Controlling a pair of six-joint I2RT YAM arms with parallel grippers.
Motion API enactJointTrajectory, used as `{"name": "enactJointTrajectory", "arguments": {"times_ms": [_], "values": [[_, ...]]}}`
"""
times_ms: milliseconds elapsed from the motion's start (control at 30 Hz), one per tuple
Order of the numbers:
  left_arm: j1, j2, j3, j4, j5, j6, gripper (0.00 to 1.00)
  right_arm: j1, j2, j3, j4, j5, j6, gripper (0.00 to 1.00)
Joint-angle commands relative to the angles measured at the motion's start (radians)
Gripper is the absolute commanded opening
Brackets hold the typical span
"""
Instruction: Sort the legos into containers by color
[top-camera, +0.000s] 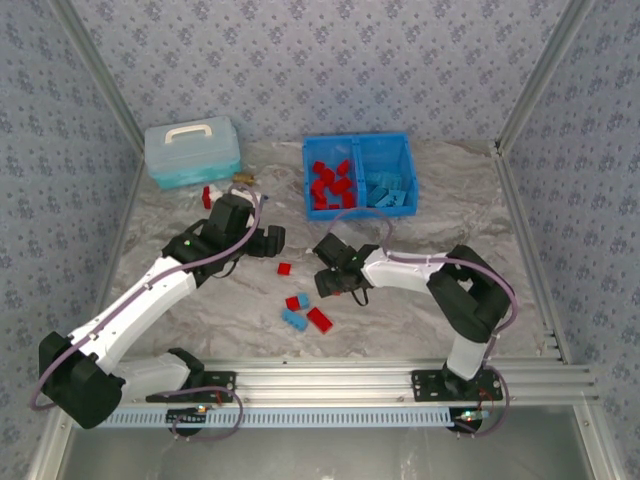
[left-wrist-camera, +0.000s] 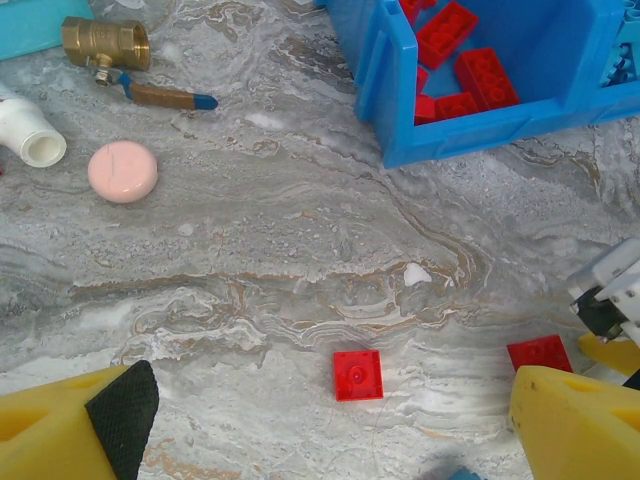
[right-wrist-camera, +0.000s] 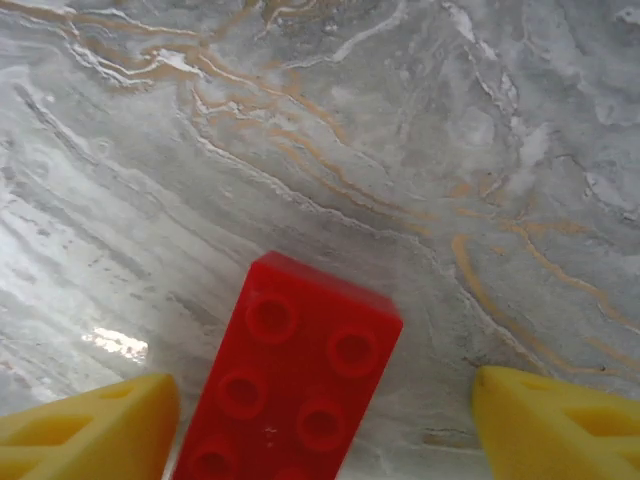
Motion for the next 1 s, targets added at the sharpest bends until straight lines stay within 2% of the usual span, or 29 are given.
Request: {"name": "enactJointTrajectory", "arguments": {"times_ms": [0, 67, 133, 300, 400, 533, 733, 967], "values": [[0.006, -0.017, -0.007, 0.016, 0.007, -0.016, 0.94, 0.007, 0.001, 0.022, -0.036, 0.053, 0.038, 0.57], [0.007, -0.027, -0.015, 0.034, 0.029, -0.020, 0.99, 0.007, -0.034, 0.013, -0.033, 0.054, 0.034, 0.37], [0.007, -0.047, -0.028, 0.054, 0.046, -0.021, 0.99, 0.005, -0.091, 0.008, -0.030, 0.053, 0.024, 0.28], [0.006, -0.127, -0.065, 0.113, 0.086, -0.005, 0.99, -0.029, -0.297, 0.031, -0.005, 0.093, -0.065, 0.25], [0.006, -0.179, -0.105, 0.180, 0.138, 0.007, 0.99, -0.100, -0.292, 0.125, 0.025, 0.080, -0.151, 0.25], [0.007, -0.211, -0.128, 0.193, 0.150, 0.013, 0.99, -0.189, -0.148, 0.344, 0.042, 0.062, -0.223, 0.25], [0.005, -0.221, -0.125, 0.105, 0.150, -0.014, 0.99, -0.278, 0.186, 0.706, -0.029, 0.058, -0.262, 0.25], [0.004, -0.258, -0.178, 0.094, 0.138, -0.061, 0.99, -0.304, 0.493, 1.052, -0.178, 0.053, -0.262, 0.29]]}}
